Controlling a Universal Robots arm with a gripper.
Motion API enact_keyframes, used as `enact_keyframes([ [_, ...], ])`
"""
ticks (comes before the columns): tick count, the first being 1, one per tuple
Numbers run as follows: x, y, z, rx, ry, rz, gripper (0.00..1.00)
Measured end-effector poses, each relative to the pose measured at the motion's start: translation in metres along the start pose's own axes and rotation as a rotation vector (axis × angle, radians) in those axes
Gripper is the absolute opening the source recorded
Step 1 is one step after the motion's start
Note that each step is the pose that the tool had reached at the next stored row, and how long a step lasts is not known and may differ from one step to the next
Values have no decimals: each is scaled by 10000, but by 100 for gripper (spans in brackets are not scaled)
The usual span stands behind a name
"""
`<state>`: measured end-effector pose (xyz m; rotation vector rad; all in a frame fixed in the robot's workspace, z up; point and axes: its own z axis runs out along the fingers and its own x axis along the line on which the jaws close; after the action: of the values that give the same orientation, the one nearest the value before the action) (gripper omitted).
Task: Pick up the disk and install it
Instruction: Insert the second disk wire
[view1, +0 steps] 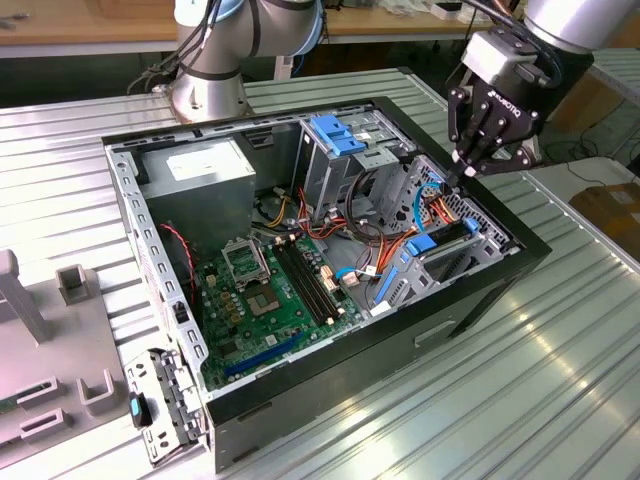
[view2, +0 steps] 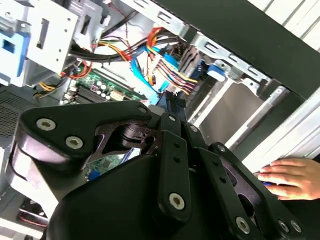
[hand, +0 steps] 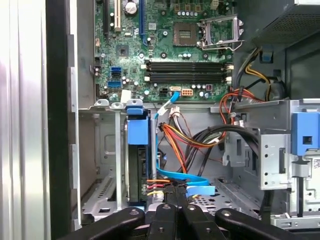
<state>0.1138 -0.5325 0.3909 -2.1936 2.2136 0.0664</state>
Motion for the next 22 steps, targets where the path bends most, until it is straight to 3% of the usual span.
enact_keyframes([
  [1,-13,0,1,-48,6,7,11],
  [3,-29,0,4,-63,220,22,11],
  [4,-30,0,6,-61,380,25,11],
  [5,-46,-1,13,-59,587,28,17],
  [6,-137,-5,28,-57,810,33,30],
  [7,-210,-6,36,-55,1032,34,30],
  [8,-223,-6,38,-54,1110,35,30],
  [10,-225,-7,24,-89,1134,37,30],
  [11,-227,-8,-5,-206,1125,36,30],
  [12,-228,-13,-8,-261,1125,34,30],
  [14,-231,-14,-4,-266,1144,36,30],
  [15,-261,-20,38,-265,1233,38,30],
  [19,-277,-30,100,-264,1351,42,28],
  [20,-276,-31,111,-263,1397,47,16],
  [22,-275,-32,116,-263,1419,49,11],
])
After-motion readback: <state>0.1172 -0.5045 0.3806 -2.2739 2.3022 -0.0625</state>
